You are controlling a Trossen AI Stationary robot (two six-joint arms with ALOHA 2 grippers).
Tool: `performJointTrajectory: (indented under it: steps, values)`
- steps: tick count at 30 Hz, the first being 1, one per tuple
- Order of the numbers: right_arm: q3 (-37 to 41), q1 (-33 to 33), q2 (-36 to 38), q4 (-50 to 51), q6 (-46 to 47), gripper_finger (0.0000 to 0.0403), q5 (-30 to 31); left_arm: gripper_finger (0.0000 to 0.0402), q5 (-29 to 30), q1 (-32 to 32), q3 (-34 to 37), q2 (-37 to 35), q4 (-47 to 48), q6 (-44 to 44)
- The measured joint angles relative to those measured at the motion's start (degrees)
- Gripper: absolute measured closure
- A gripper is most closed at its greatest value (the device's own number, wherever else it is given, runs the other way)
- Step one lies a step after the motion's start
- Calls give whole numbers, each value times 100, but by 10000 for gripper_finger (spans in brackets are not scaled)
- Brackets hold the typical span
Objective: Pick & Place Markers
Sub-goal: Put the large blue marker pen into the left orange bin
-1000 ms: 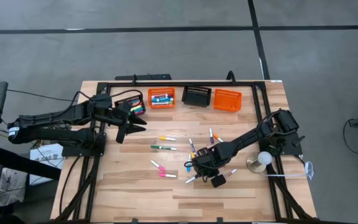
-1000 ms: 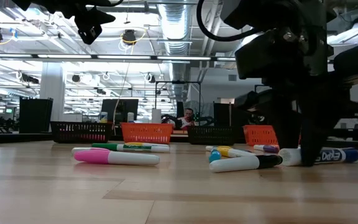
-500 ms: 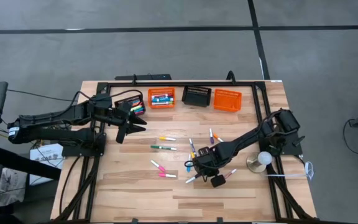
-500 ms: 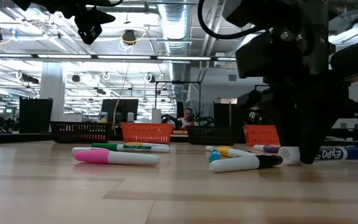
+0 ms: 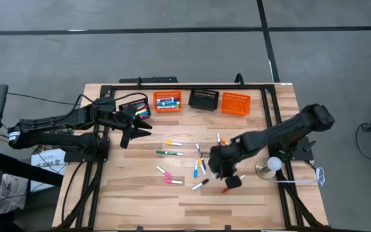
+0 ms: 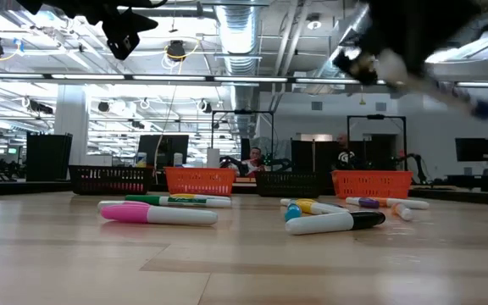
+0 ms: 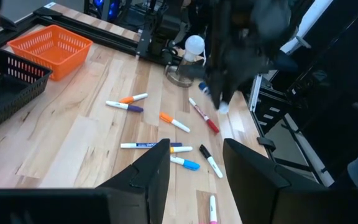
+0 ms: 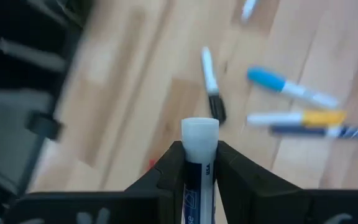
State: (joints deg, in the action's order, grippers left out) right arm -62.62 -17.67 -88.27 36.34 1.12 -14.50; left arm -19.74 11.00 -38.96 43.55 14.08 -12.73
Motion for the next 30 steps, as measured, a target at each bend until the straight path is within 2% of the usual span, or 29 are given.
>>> performJointTrajectory:
  steps: [4,7,14,23,30]
  values:
    - [-1,266,615,-493,3,341,-307,254,-1,0,0,0,-10,33]
    - [-1,509,1006,-1082,12,341,-832,254,-1,0,0,0,-17,42]
    - [-8,996,1543,-2601,310,341,-2536,254,-1,0,0,0,-30,44]
    - [-8,1092,1583,-4489,1330,342,-4557,254,-1,0,0,0,-15,46]
    - [-10,1014,1591,-5059,1691,341,-4874,254,-1,-2,0,0,-2,44]
